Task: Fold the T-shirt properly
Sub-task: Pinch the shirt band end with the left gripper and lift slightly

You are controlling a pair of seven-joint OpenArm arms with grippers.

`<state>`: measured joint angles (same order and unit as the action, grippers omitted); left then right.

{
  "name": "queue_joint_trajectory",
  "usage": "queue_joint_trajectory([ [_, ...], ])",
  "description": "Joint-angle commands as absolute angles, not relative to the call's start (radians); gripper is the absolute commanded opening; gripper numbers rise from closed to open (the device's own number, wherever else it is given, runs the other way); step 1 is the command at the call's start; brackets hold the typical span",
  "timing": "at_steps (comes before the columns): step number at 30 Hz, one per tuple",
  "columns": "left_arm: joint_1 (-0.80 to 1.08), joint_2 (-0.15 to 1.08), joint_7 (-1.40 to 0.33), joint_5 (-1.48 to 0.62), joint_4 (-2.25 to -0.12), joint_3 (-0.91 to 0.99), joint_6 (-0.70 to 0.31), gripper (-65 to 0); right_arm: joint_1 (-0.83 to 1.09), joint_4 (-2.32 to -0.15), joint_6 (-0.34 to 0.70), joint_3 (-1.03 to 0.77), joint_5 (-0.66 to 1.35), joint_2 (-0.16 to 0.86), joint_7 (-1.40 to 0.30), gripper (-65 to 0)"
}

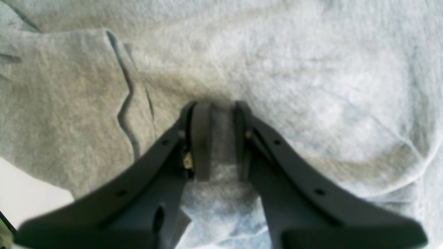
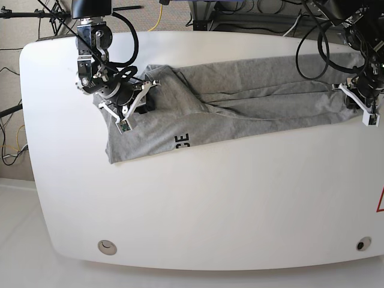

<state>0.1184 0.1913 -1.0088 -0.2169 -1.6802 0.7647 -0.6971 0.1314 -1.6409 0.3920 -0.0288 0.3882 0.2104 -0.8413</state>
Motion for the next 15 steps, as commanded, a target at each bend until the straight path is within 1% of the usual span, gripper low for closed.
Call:
queue_joint_trajectory([
  [1,0.114,0.210,-0.973,-0.226,-1.701,0.775,-0.698,-46.1,0.122,-1.646,0.390,-0.031,0.385,0.218,-0.841,-53.3],
  [3,0.117,0.208,-0.958,-0.223,-1.701,0.782,-0.698,-40.2,0.121,-1.644,0.389,-0.031,0.386,0.219,-0.842,-53.3],
  [5,0.120,0.209,-0.948,-0.221,-1.702,0.787,-0.698,-36.5,0.122,-1.644,0.389,-0.030,0.386,0.218,-0.843,-53.4],
  [7,0.124,0.209,-0.944,-0.220,-1.704,0.786,-0.698,-34.4,0.122,-1.644,0.389,-0.030,0.385,0.218,-0.845,-53.4],
  [9,0.139,0.199,-0.914,-0.218,-1.707,0.775,-0.698,-33.7,0.124,-1.649,0.389,-0.032,0.385,0.216,-0.848,-53.4],
  [11,0.143,0.200,-0.915,-0.221,-1.708,0.765,-0.698,-37.1,0.124,-1.652,0.389,-0.032,0.385,0.215,-0.848,-53.5],
  [15,0.155,0.197,-0.925,-0.238,-1.712,0.728,-0.698,-46.1,0.122,-1.651,0.388,-0.033,0.388,0.214,-0.852,-53.4],
])
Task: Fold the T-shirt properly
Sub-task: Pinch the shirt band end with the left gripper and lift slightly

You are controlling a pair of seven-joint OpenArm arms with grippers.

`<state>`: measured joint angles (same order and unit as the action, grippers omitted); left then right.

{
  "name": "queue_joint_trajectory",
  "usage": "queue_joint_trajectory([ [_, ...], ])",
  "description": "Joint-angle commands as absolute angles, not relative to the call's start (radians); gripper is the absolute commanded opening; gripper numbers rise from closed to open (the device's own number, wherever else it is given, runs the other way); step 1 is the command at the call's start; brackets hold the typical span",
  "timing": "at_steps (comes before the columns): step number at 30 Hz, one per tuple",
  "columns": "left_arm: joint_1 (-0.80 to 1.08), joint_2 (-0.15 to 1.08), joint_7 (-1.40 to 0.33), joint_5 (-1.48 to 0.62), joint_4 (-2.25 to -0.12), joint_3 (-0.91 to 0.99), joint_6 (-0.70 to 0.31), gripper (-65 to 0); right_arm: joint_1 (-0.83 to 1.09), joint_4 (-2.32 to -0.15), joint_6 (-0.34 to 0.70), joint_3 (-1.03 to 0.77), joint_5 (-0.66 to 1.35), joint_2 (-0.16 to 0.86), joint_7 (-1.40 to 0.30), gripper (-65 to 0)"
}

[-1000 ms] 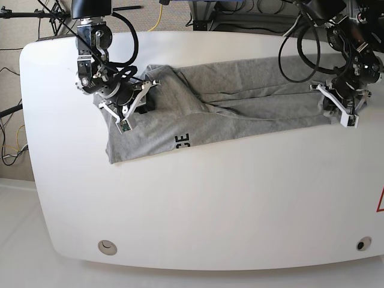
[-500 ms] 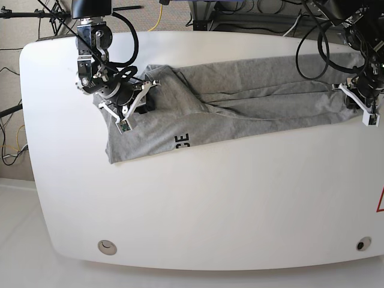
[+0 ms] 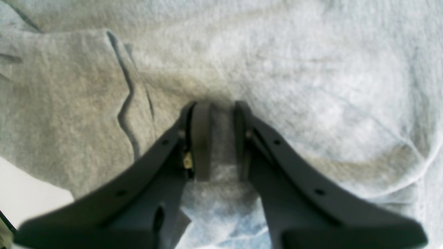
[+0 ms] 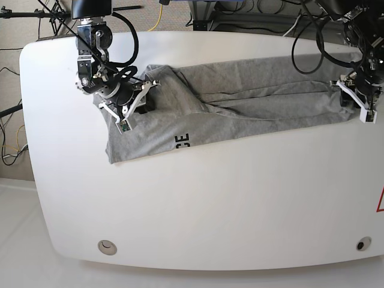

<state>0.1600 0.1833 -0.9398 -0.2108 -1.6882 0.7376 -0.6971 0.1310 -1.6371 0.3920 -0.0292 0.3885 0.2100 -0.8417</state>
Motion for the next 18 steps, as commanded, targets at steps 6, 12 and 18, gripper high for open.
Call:
queue_joint_trajectory([
  [6,0.187,0.173,-0.995,-0.267,-1.731,0.670,-0.698,-65.0,0.122,-1.648,0.387,-0.030,0.381,0.215,-0.852,-53.1],
  [12,0.219,0.134,-1.012,-0.261,-1.759,0.681,-0.698,-65.0,0.125,-1.645,0.386,-0.030,0.379,0.215,-0.854,-53.0],
  [18,0.258,0.121,-0.992,-0.240,-1.777,0.715,-0.698,-65.0,0.126,-1.650,0.383,-0.031,0.383,0.215,-0.848,-53.0],
])
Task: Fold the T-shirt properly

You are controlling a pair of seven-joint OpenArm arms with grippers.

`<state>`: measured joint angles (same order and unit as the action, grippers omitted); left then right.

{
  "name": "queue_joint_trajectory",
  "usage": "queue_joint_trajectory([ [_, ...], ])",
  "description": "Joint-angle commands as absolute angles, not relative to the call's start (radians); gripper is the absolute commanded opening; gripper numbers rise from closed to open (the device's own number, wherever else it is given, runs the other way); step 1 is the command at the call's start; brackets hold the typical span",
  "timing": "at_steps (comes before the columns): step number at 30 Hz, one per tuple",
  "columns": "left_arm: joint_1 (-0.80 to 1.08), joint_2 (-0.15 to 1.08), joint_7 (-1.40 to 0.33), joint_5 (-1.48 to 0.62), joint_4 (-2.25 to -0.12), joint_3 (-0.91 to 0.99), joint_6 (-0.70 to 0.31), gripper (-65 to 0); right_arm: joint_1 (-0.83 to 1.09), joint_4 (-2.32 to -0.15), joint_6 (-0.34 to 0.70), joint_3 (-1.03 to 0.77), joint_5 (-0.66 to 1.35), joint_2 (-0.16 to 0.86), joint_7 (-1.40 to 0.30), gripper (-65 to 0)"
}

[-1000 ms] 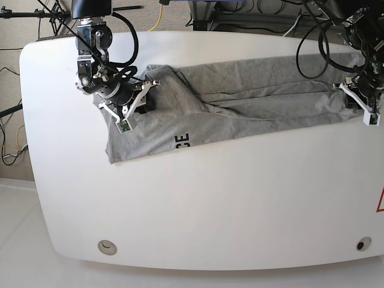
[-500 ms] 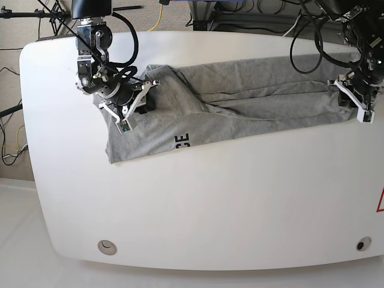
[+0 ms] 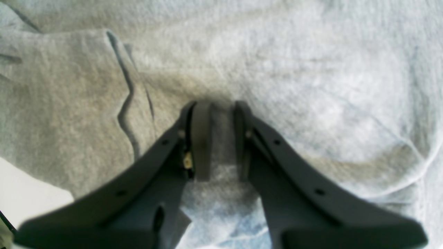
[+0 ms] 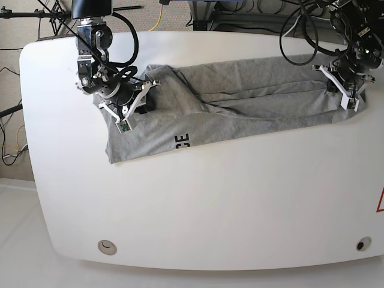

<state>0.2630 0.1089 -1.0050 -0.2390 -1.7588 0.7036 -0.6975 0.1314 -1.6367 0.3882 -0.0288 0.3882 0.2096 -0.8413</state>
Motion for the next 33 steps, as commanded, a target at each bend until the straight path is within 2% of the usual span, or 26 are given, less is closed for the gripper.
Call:
queue_joint_trajectory([
  [1,0.257,0.123,-0.992,-0.240,-1.775,0.723,-0.698,-65.0,0.126,-1.650,0.383,-0.031,0.383,0.215,-0.848,-53.0],
  [5,0.225,0.144,-0.986,-0.230,-1.755,0.765,-0.698,-64.5,0.124,-1.650,0.385,-0.031,0.386,0.218,-0.845,-53.1],
  [12,0.155,0.187,-0.962,-0.210,-1.697,0.846,-0.698,-52.3,0.124,-1.649,0.386,-0.030,0.389,0.219,-0.843,-53.1],
  [14,0.143,0.195,-0.957,-0.209,-1.684,0.857,-0.698,-50.9,0.124,-1.649,0.385,-0.030,0.389,0.218,-0.843,-53.2],
  [18,0.110,0.206,-0.969,-0.221,-1.672,0.878,-0.698,-60.0,0.119,-1.649,0.386,-0.029,0.393,0.219,-0.842,-53.1],
  [20,0.108,0.204,-0.962,-0.221,-1.678,0.872,-0.698,-62.4,0.119,-1.650,0.385,-0.029,0.394,0.219,-0.842,-53.1],
  [25,0.121,0.200,-0.946,-0.219,-1.702,0.857,-0.698,-65.0,0.120,-1.650,0.385,-0.029,0.390,0.219,-0.843,-53.1],
  [33,0.161,0.190,-0.927,-0.220,-1.749,0.832,-0.698,-65.0,0.120,-1.649,0.384,-0.030,0.387,0.218,-0.845,-53.2],
])
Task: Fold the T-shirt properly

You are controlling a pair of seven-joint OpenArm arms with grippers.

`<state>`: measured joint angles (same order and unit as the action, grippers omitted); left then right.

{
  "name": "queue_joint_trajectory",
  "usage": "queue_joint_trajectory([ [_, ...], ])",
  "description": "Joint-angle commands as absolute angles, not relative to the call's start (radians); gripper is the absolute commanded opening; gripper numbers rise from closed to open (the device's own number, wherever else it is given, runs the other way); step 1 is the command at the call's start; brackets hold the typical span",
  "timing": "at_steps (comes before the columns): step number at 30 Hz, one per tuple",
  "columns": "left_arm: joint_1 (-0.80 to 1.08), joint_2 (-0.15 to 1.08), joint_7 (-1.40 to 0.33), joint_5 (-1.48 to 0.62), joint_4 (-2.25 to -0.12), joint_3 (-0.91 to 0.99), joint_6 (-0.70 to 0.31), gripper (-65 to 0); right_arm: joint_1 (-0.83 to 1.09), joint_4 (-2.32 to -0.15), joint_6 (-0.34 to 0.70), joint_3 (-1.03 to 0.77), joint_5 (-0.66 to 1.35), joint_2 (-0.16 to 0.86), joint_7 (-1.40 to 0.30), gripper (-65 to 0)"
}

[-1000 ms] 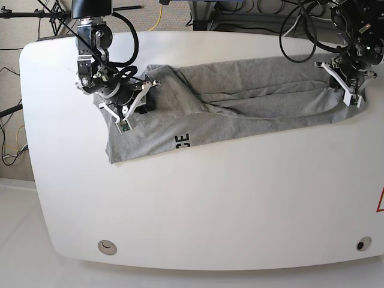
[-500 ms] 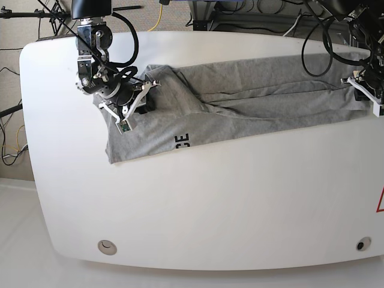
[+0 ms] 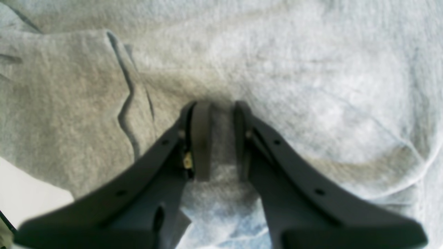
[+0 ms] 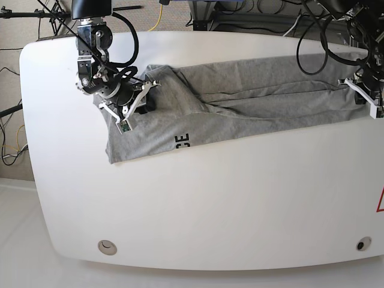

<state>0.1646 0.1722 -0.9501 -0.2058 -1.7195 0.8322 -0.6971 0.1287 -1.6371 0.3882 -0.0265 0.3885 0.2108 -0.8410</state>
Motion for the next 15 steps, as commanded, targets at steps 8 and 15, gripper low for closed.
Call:
queue_joint_trajectory([
  [8,0.180,0.195,-0.943,-0.214,-1.783,0.840,-0.698,-62.7,0.119,-1.652,0.386,-0.029,0.387,0.220,-0.844,-53.0],
  [15,0.153,0.208,-0.991,-0.232,-1.784,0.870,-0.698,-30.2,0.117,-1.647,0.385,-0.027,0.384,0.221,-0.844,-53.5],
])
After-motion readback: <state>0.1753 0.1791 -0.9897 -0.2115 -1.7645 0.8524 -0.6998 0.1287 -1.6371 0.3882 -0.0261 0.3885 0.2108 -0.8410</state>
